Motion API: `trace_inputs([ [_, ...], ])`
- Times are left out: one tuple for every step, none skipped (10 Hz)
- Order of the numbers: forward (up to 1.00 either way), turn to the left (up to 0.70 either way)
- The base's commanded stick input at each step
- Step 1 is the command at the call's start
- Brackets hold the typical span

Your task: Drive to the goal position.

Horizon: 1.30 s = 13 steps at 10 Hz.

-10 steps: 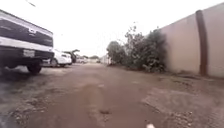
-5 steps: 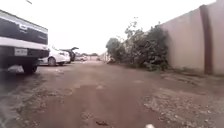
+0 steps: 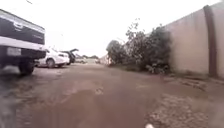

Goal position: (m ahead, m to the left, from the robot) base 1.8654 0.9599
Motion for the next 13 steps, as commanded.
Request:
trace_inputs([
  [0.5,0.0],
  [0.5,0.0],
  [0.5,0.0],
  [0.5,0.0],
  [0.5,0.0],
  [0.5,0.0],
  [0.5,0.0],
  [0.5,0.0],
  [0.5,0.0],
  [0.5,0.0],
  [0.5,0.0],
  [0.5,0.0],
  [0.5,0.0],
])
